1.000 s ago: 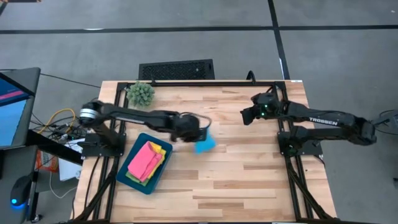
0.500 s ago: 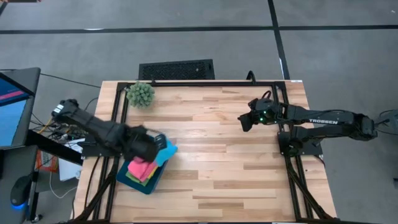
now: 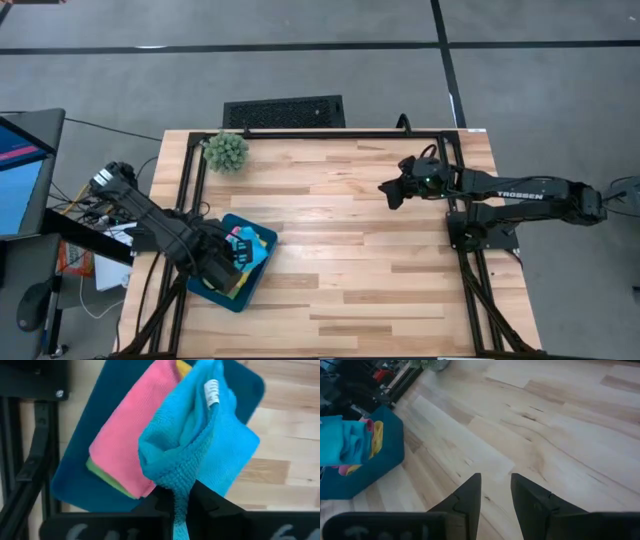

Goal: Fold microfiber towels
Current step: Put the blue microfiber towel into the blue bin, then return to Home Position

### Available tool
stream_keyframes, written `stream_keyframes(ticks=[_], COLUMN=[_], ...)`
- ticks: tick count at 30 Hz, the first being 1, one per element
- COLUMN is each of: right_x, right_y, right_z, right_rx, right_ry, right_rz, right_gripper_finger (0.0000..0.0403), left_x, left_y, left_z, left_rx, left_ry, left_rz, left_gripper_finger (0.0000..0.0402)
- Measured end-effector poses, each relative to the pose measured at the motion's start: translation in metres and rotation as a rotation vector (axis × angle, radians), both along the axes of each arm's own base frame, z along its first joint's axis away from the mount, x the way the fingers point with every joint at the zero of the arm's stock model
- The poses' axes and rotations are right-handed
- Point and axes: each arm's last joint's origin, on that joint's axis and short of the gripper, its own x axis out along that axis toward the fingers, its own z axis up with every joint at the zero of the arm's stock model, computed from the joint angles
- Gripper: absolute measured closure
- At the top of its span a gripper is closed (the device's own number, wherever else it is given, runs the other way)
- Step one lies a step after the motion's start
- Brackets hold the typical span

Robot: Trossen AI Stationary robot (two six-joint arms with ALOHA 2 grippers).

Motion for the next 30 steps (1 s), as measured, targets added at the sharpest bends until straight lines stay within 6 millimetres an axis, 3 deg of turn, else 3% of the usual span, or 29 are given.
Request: stream_keyframes(ticks=[4, 17, 22, 26, 30], right_x=[0.000, 0.005, 0.010, 0.019, 0.010], right_y=[0.001, 0.017, 0.025, 0.030, 0.026], right_z=[0.000, 0.001, 0.007, 0.028, 0.090], right_rx=[0.002, -0.025, -0.040, -0.065, -0.213], right_ry=[-0.001, -0.011, -0.086, -0.297, -0.502], right_rz=[0.004, 0.066, 0.111, 0.162, 0.189], right_gripper_finger=[0.0271, 0.0271, 0.0271, 0.0271, 0.0271], left_x=[-0.004, -0.008, 0.000, 0.007, -0.014], left_y=[-0.001, -0.006, -0.003, 0.020, 0.061], left_z=[-0.001, 0.000, 0.007, 0.023, 0.072], left_rx=[-0.013, -0.050, 0.080, 0.245, 0.429], left_ry=[0.049, 0.068, -0.157, -0.309, -0.482], left_rz=[-0.004, -0.022, -0.107, -0.113, -0.150], left_gripper_finger=[0.0365, 0.0198, 0.0183, 0.0190, 0.0204])
